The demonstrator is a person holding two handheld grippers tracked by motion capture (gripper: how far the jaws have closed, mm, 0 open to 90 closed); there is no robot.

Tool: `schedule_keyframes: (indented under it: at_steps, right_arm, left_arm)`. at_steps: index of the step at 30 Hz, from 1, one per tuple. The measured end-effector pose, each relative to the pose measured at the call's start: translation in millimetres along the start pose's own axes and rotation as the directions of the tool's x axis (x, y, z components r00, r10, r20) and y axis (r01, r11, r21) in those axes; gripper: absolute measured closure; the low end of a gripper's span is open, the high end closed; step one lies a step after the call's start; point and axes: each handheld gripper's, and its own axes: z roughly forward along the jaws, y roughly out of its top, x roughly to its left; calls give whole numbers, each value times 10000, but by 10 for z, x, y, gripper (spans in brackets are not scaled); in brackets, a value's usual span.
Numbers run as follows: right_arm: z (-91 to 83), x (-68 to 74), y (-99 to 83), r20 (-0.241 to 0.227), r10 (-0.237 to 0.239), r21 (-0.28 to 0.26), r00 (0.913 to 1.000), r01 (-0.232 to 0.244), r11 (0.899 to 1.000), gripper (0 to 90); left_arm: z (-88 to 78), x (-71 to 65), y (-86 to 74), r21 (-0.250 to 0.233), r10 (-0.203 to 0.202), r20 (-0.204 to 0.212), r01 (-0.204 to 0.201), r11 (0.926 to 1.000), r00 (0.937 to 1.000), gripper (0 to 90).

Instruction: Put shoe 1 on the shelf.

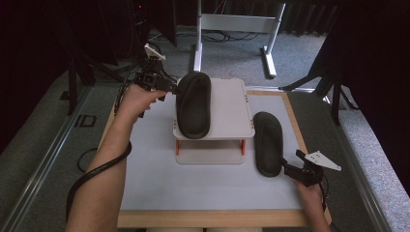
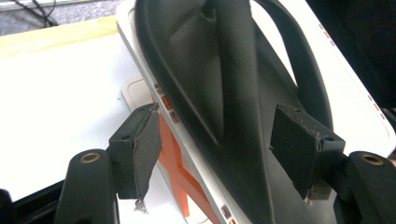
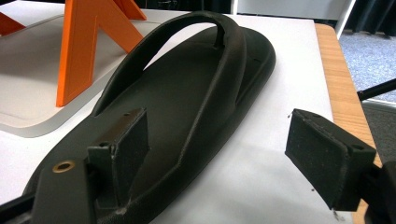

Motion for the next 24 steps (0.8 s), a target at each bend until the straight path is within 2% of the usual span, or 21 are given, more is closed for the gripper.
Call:
schedule_keyframes:
  at_steps: [7,11,13,16,18,20,23,24]
  right_arm:
    - [2,-1,1,6,12,23,10000,-12,10000,205]
    - [2,-3,1,-2,20,22,10000,-20,10000,206]
    - [4,-4,2,-1,58,25,10000,-58,10000,205]
    - [4,-4,2,3,51,34,10000,-51,10000,205]
    - [3,-3,2,14,36,40,10000,-36,10000,205]
    - [2,-1,2,25,28,39,10000,-28,10000,205]
    - [1,2,1,35,12,17,10000,-12,10000,205]
    - [2,1,0,35,8,16,10000,-8,10000,205]
  left_arm:
    - [-97,87,-135,-375,-193,244,202,9991,9995,330]
    - [-74,165,-253,-338,-252,410,266,9991,9988,330]
    - [-56,224,-321,-430,-446,672,475,9979,9967,330]
    - [-44,289,-430,-617,-486,870,541,9966,9950,330]
    - [-29,325,-515,-840,-405,927,483,9953,9949,330]
    - [4,363,-600,-743,-262,707,315,9967,9972,330]
    - [48,437,-741,-963,-273,803,350,9947,9964,330]
    - [62,452,-791,-1059,-142,756,222,9941,9970,330]
